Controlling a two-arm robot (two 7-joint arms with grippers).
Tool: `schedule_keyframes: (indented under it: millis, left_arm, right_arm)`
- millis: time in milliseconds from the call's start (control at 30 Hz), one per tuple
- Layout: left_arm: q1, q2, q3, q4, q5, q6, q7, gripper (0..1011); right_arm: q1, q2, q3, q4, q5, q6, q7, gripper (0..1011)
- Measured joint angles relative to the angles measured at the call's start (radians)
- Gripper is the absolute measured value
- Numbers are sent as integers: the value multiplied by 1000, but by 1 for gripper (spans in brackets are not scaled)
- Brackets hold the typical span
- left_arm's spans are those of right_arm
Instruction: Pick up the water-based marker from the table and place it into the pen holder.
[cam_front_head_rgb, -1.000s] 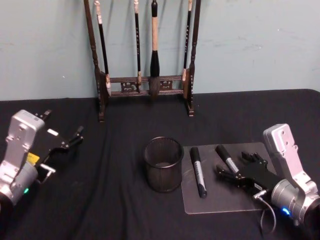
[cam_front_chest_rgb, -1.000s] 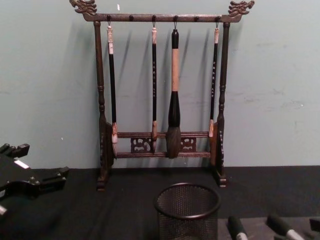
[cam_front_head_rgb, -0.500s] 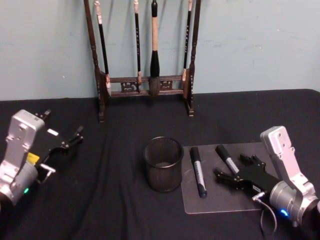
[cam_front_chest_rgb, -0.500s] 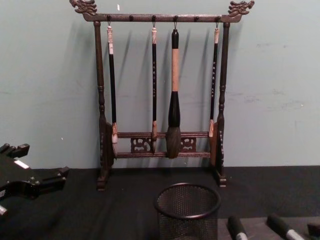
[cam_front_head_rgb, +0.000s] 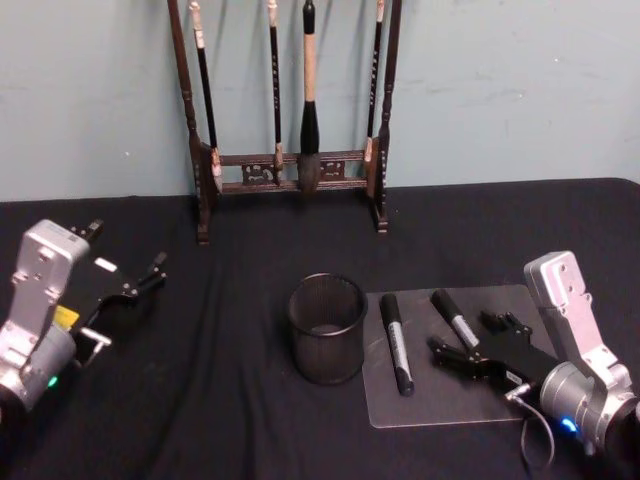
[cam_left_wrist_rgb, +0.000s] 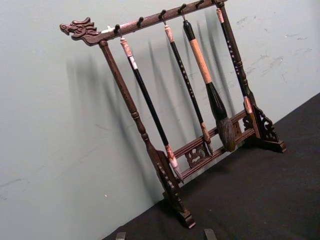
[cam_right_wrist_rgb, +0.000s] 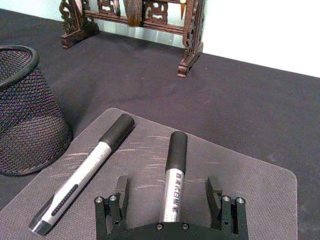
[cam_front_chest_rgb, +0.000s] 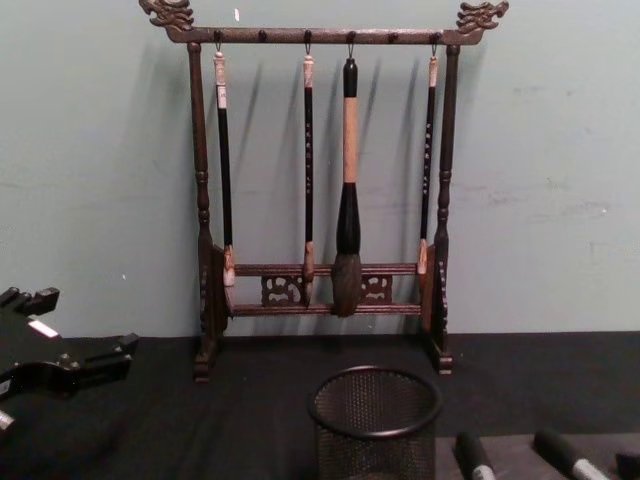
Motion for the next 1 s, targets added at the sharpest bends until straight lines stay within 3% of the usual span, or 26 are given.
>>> schedule_keyframes:
  millis: [500,867,1000]
  left_arm:
    - [0,0,0,0,0,0,0,1009]
    - [0,0,0,0,0,0,0,1009]
    - [0,0,0,0,0,0,0,1009]
  right_arm:
    - [0,3,-4,-1,2,-1,-2,979]
    - [1,4,-5,-2,2,-2,-3,710]
    - [1,4,-5,-2,2,-2,-3,549]
